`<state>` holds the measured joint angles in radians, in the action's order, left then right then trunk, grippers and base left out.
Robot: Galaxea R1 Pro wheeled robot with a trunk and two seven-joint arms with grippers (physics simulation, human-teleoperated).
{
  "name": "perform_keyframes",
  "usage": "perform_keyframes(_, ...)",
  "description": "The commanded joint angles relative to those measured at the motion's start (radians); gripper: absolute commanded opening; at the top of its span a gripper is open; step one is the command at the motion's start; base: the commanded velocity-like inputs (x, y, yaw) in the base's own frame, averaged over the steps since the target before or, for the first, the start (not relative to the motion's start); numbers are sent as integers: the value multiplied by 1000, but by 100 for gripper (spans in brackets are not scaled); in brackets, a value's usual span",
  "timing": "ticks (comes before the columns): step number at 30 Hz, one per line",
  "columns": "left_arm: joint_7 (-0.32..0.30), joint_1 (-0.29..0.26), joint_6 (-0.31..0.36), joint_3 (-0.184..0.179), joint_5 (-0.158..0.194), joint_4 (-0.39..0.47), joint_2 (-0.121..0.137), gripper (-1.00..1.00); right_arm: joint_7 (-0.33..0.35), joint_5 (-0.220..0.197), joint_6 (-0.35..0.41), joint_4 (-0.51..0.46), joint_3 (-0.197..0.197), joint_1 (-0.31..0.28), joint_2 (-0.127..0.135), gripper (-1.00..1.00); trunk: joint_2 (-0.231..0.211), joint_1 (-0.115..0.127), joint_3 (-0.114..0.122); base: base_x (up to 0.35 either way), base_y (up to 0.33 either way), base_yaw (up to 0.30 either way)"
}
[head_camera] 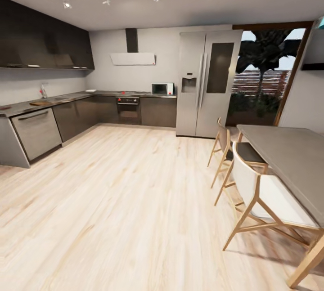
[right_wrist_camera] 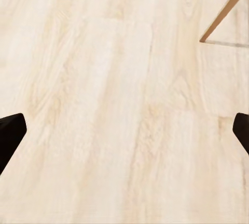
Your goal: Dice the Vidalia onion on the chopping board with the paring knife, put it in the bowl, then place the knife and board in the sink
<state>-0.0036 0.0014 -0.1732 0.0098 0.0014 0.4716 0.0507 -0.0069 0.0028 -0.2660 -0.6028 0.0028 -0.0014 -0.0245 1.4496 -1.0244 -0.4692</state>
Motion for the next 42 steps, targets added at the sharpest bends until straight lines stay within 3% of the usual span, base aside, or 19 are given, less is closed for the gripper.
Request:
perform_keyframes(1, -1, 0, -2, 1, 0, 1, 0, 100, -1, 0, -2, 0, 0, 0, 0, 100, 0, -1, -1, 313, 3, 279)
perform_keyframes(37, 1, 0, -2, 1, 0, -1, 0, 100, -1, 1, -2, 0, 0, 0, 0, 100, 0, -1, -1, 319, 0, 279)
perform_keyframes(42, 1, 0, -2, 1, 0, -1, 0, 100, -1, 1, -21, 0, 0, 0, 0, 100, 0, -1, -1, 319, 0, 102)
